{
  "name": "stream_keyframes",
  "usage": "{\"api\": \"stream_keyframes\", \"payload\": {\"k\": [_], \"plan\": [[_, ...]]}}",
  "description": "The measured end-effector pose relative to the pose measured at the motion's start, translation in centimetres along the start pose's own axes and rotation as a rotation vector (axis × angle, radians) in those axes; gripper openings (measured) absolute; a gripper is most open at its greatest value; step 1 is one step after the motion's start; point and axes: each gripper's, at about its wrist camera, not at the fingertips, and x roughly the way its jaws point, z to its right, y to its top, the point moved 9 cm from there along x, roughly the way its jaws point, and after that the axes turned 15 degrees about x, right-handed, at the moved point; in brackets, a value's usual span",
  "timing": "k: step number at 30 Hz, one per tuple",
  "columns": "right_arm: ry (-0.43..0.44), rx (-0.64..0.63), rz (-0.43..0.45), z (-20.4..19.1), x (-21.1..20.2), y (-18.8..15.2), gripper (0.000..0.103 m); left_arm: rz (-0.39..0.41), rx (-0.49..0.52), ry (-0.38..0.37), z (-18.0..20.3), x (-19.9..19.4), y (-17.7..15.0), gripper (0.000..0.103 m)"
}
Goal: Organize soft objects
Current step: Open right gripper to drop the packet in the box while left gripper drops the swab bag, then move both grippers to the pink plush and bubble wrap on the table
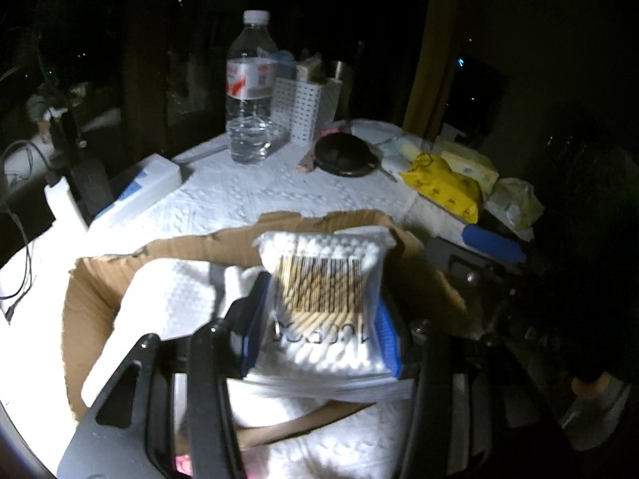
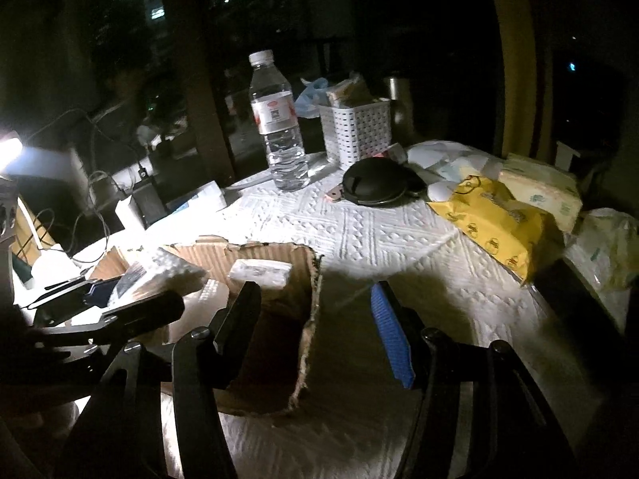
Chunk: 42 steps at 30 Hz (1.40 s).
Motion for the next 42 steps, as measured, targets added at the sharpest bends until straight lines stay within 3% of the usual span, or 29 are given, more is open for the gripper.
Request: {"api": "stream_keyframes", "payload": {"k": [20, 22, 25, 42], "plan": [[-0.031, 0.084, 0.033, 4.8, -1.9, 0.3, 0.061, -0.076, 0.005, -0.074, 4.8, 3.1, 0.3, 0.053], [-0.037, 0.088, 0.039, 5.2, -2.3, 0.3, 0.061, -0.067, 0.008, -0.06, 4.8, 2.8, 0.5, 0.056], [-0.047, 0.094, 0.048, 5.7, -2.9, 0.3, 0.061, -0.044, 0.007, -0.056, 4.9, 2.0, 0.9, 0.07], [-0.043, 0.052, 0.062, 3.4, -5.9, -0.8, 0.061, 0.026, 0.062, -0.004, 4.7, -3.9, 0.5, 0.072]]}}
